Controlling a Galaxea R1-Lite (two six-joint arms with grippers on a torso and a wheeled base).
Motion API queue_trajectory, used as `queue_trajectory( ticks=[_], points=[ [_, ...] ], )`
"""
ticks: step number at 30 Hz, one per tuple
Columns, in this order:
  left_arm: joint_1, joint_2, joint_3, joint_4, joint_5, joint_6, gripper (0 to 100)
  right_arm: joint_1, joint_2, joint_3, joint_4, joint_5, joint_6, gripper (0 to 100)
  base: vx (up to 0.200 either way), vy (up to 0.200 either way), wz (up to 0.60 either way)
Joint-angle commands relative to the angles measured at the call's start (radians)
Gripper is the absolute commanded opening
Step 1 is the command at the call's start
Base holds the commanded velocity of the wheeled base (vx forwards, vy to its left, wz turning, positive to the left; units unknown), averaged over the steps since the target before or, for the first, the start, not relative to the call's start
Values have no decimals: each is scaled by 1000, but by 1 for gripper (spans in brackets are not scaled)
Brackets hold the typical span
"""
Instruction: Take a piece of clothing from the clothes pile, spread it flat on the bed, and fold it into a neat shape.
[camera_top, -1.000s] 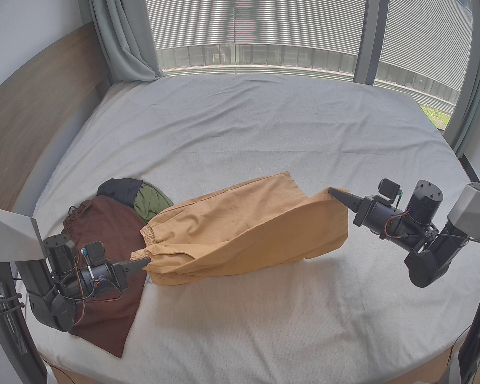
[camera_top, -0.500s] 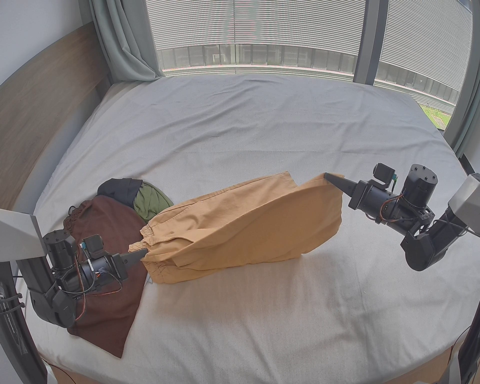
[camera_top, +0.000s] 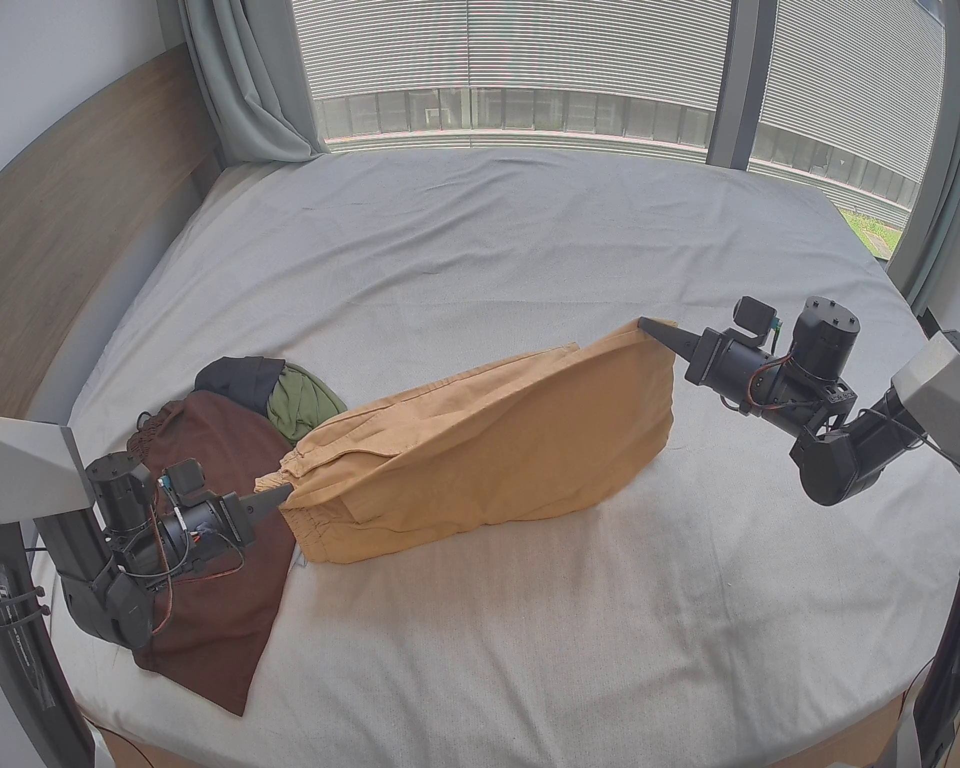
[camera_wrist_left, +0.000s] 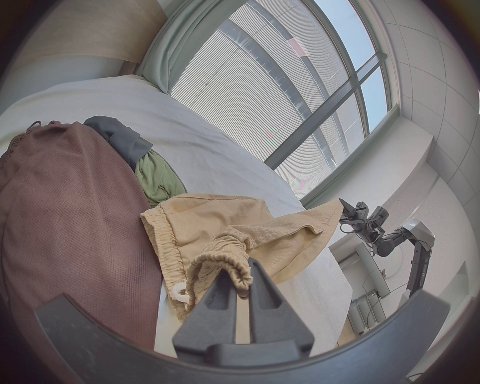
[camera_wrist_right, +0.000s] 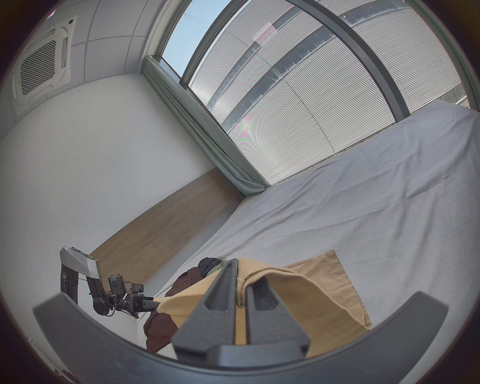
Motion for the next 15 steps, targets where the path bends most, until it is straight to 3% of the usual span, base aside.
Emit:
queue_trajectory(
  ticks=[1, 15],
  points=[
    [-5, 7, -17, -1, 20, -6, 0, -1, 39, -48, 17, 0, 0, 0, 0, 0, 0],
    [-16, 36, -76, 1, 58, -84, 0, -1, 92, -147, 98, 0, 0, 0, 0, 0, 0]
  ],
)
